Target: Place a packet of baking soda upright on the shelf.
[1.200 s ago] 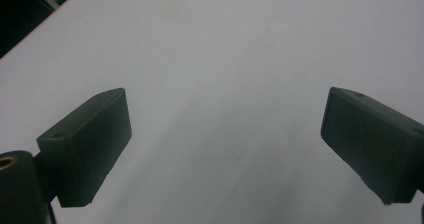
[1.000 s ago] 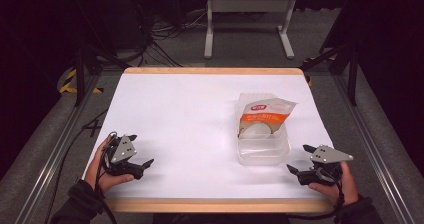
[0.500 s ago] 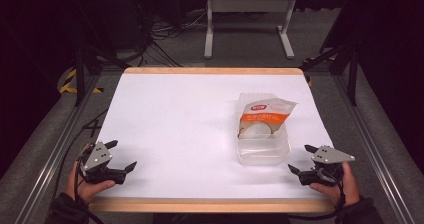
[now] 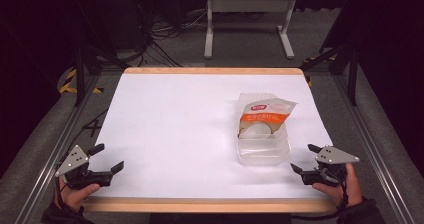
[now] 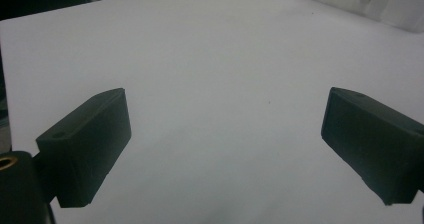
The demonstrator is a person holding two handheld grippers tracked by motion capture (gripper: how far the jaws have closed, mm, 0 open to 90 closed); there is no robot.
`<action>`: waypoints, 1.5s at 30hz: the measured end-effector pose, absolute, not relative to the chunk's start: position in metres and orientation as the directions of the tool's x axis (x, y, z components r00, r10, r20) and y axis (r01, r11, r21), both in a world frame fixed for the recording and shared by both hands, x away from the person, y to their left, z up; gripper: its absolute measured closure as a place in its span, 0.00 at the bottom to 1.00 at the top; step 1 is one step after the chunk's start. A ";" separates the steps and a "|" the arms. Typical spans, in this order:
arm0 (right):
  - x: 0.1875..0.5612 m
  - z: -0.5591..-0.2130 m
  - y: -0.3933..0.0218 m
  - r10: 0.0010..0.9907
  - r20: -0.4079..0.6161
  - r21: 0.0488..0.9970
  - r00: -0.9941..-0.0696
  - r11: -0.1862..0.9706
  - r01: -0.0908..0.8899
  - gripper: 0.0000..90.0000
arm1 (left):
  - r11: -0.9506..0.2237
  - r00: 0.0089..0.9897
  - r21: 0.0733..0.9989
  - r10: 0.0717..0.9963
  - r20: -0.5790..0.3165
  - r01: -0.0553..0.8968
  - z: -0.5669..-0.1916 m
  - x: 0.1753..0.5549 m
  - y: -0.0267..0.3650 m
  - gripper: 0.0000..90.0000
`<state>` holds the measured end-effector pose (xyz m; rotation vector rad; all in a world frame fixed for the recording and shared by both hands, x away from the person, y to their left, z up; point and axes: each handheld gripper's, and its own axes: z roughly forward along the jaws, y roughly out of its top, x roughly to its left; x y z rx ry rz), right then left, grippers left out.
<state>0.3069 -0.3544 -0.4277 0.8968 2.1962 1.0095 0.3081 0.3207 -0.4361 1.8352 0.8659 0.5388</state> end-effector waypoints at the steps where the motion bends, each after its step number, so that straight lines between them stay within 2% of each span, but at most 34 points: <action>1: 0.307 -0.428 -0.354 0.755 -0.208 0.800 -0.622 0.497 0.335 0.14 | -0.255 0.649 0.912 0.761 -0.016 0.321 -0.436 0.308 0.320 0.07; 12: 0.305 -0.427 -0.351 0.754 -0.217 0.795 -0.620 0.505 0.336 0.14 | -0.308 0.650 0.892 0.759 0.022 0.329 -0.439 0.311 0.301 0.07; 45: 0.302 -0.430 -0.360 0.776 -0.201 0.800 -0.598 0.482 0.357 0.14 | -0.356 0.658 0.869 0.752 0.048 0.343 -0.437 0.323 0.282 0.07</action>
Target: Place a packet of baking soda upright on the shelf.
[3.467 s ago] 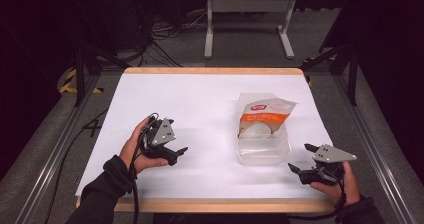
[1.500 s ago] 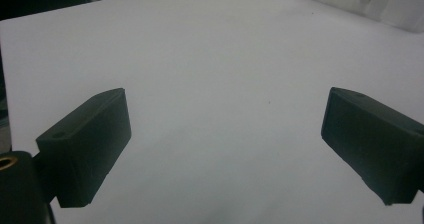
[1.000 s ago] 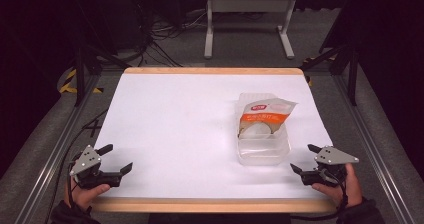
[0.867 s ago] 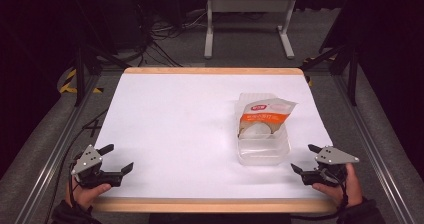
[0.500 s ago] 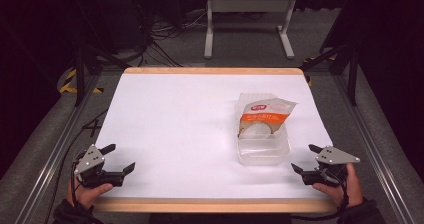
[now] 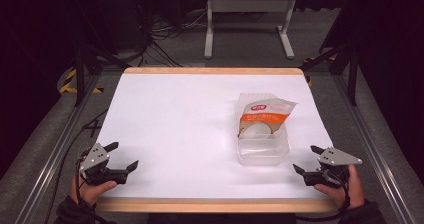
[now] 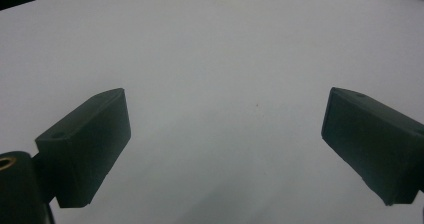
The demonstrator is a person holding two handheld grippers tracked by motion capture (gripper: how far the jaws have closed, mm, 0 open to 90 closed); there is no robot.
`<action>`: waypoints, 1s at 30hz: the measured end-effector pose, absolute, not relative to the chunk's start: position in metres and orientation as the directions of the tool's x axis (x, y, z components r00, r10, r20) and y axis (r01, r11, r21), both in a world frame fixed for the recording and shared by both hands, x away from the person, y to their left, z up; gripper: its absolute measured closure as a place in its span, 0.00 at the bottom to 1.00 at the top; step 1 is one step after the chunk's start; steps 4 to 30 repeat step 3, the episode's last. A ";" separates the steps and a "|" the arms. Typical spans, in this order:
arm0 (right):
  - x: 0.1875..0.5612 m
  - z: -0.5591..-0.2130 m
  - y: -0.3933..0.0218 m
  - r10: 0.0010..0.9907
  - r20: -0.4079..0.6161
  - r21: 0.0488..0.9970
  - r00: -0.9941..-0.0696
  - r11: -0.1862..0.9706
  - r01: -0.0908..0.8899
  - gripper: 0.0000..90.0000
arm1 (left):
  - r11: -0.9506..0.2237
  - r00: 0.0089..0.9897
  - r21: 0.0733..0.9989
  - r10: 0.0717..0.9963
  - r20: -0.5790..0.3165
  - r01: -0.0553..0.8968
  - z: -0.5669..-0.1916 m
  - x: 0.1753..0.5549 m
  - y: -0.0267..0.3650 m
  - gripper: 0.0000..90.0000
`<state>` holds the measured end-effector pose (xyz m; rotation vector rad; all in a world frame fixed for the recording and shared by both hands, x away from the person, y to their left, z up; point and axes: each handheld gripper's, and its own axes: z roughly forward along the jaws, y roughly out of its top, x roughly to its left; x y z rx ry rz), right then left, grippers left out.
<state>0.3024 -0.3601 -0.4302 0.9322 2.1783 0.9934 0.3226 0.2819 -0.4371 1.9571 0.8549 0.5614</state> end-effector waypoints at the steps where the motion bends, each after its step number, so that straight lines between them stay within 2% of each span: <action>1: 0.302 -0.430 -0.361 0.777 -0.200 0.799 -0.597 0.482 0.359 0.14 | -0.358 0.661 0.868 0.749 0.048 0.343 -0.437 0.324 0.280 0.07; 30: 0.301 -0.430 -0.361 0.781 -0.199 0.800 -0.593 0.479 0.362 0.14 | -0.370 0.666 0.865 0.744 0.058 0.339 -0.435 0.327 0.277 0.07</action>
